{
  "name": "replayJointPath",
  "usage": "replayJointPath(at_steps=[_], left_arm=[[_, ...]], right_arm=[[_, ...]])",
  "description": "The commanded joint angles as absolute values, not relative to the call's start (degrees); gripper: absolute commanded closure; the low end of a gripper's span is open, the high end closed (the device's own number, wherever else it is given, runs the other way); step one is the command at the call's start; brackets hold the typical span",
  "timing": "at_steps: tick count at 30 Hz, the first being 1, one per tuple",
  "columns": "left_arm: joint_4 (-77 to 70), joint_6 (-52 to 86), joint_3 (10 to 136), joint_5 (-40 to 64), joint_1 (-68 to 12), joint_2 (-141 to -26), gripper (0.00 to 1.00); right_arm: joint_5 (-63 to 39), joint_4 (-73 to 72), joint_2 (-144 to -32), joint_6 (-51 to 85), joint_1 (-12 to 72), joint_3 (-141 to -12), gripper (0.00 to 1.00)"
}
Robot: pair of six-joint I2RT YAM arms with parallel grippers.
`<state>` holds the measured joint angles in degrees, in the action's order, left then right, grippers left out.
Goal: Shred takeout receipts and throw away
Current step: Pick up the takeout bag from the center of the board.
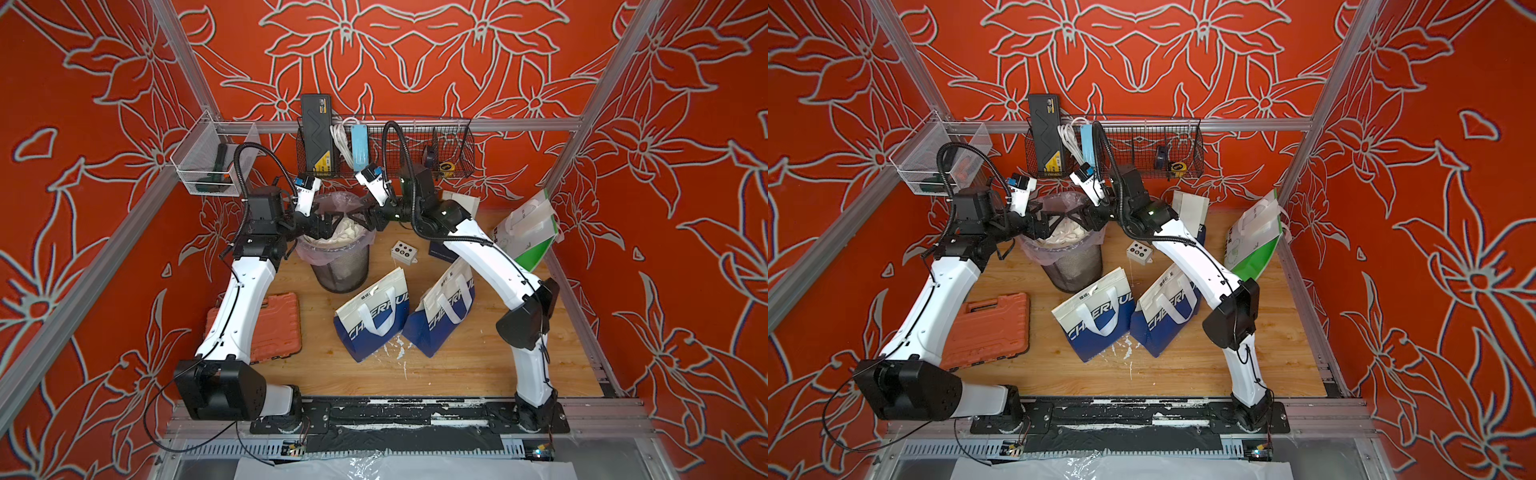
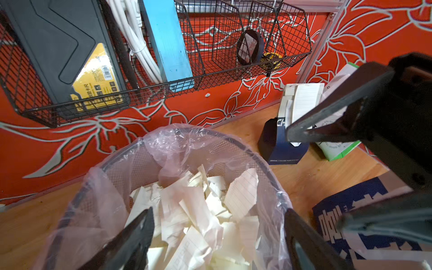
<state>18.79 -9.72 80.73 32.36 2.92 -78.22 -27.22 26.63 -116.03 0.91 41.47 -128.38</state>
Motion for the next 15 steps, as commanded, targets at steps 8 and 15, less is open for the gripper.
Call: replayJointPath(at_steps=[8, 15], left_arm=[[18.5, -2.5, 80.1, 30.8, -5.7, -71.1, 0.14], [18.8, 2.0, 78.1, 30.1, -17.0, -68.8, 0.14]], right_arm=[[-21.0, 36.8, -94.8, 5.7, 31.8, -112.4, 0.31], [-20.3, 42.8, -87.0, -2.1, 19.6, -104.8, 0.3]])
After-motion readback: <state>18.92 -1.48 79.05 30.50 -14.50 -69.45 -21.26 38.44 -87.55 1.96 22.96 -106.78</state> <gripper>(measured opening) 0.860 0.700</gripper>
